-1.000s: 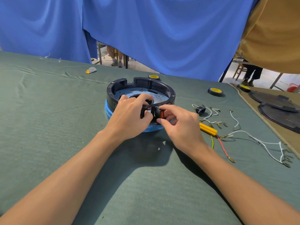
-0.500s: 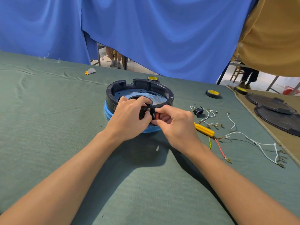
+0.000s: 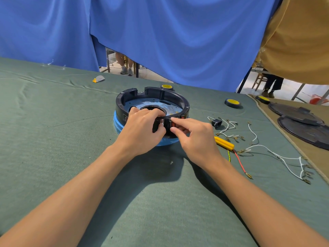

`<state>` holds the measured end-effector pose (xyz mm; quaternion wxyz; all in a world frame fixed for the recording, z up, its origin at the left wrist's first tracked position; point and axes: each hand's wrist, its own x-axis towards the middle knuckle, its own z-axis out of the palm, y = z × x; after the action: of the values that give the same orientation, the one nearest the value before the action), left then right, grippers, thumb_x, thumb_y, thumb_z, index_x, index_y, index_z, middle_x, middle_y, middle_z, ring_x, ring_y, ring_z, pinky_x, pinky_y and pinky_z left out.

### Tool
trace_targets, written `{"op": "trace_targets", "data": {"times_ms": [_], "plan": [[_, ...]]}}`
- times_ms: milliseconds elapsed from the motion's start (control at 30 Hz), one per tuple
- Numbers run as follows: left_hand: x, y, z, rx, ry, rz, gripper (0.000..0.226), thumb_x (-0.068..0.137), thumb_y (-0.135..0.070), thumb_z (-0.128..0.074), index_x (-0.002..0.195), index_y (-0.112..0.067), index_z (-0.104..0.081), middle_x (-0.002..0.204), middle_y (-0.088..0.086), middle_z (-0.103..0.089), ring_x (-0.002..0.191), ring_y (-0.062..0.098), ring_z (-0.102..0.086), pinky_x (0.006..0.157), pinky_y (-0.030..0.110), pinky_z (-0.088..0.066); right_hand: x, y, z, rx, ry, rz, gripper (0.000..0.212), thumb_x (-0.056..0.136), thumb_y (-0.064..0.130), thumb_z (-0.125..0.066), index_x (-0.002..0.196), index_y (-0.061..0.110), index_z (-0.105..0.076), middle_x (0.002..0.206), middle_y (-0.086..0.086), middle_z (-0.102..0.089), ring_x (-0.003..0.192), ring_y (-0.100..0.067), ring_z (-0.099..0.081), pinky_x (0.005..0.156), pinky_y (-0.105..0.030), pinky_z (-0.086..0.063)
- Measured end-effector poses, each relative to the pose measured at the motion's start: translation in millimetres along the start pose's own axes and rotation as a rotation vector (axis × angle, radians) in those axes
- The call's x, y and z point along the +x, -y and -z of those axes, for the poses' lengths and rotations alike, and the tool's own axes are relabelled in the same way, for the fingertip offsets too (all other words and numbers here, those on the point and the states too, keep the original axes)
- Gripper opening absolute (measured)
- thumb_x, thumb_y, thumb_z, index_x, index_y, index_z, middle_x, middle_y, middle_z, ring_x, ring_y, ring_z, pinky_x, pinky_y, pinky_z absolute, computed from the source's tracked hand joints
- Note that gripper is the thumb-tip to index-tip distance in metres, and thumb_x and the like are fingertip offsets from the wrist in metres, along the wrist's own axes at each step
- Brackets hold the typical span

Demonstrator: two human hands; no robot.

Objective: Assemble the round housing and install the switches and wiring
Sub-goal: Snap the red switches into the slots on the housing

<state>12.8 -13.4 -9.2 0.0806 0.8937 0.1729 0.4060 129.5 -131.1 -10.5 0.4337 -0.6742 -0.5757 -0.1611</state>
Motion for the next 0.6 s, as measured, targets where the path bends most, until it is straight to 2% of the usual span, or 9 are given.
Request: {"op": "trace_targets", "data": {"times_ms": [133, 300, 367, 433, 500, 600], "plan": [[0.0, -1.5, 0.0, -0.008, -0.009, 0.001, 0.032, 0.083, -0.023, -0.052, 0.105, -0.007, -0.069, 0.09, 0.004, -0.074, 0.081, 0.024, -0.066, 0.086, 0.038, -0.036, 5.6, 1.0, -3.0, 0.053, -0.066, -0.087, 0.017, 0.082, 0.008, -0.074, 0.098, 0.008, -0.077, 0.086, -0.005, -0.076, 0.074, -0.016, -0.07, 0.075, -0.037, -0.057], [-1.6, -0.3, 0.6, -0.007, -0.002, -0.015, 0.038, 0.08, -0.032, -0.055, 0.106, -0.008, -0.069, 0.09, 0.003, -0.073, 0.082, 0.023, -0.065, 0.087, 0.035, -0.035, 10.0, 2.2, -5.7, 0.05, -0.07, -0.08, 0.013, 0.081, 0.007, -0.075, 0.093, 0.008, -0.078, 0.084, -0.004, -0.075, 0.075, -0.015, -0.069, 0.075, -0.029, -0.055], [-1.7, 0.4, -0.1, -0.002, 0.003, -0.027, 0.04, 0.08, -0.037, -0.058, 0.107, -0.01, -0.068, 0.092, 0.0, -0.073, 0.084, 0.021, -0.065, 0.089, 0.037, -0.036, 12.1, 0.5, -3.0, 0.031, -0.045, -0.06, 0.011, 0.082, 0.01, -0.074, 0.092, 0.01, -0.079, 0.084, -0.003, -0.074, 0.078, -0.015, -0.066, 0.073, -0.025, -0.052], [-1.5, 0.8, -1.9, 0.014, -0.013, -0.03, 0.039, 0.082, -0.041, -0.065, 0.107, -0.01, -0.067, 0.094, -0.001, -0.073, 0.087, 0.021, -0.065, 0.089, 0.04, -0.036, 18.0, -3.8, 2.6, -0.007, -0.006, -0.054, 0.01, 0.083, 0.015, -0.074, 0.091, 0.014, -0.079, 0.085, 0.0, -0.07, 0.083, -0.016, -0.06, 0.073, -0.028, -0.049], [-1.3, 0.8, -4.3, 0.025, -0.047, -0.028, 0.037, 0.084, -0.039, -0.072, 0.106, -0.009, -0.068, 0.094, 0.001, -0.073, 0.087, 0.023, -0.065, 0.089, 0.04, -0.036, 26.0, -9.5, 8.8, -0.032, 0.047, -0.05, 0.014, 0.083, 0.02, -0.075, 0.096, 0.017, -0.078, 0.09, 0.004, -0.068, 0.09, -0.014, -0.052, 0.078, -0.025, -0.042], [-0.8, 0.9, -5.4, -0.001, -0.085, -0.014, 0.03, 0.089, -0.035, -0.069, 0.105, -0.009, -0.069, 0.093, 0.0, -0.073, 0.085, 0.023, -0.064, 0.088, 0.037, -0.034, 34.3, -16.1, 14.4, -0.018, 0.164, -0.062, 0.022, 0.083, 0.027, -0.075, 0.104, 0.02, -0.076, 0.1, 0.007, -0.066, 0.096, -0.007, -0.046, 0.085, -0.019, -0.034]]}}
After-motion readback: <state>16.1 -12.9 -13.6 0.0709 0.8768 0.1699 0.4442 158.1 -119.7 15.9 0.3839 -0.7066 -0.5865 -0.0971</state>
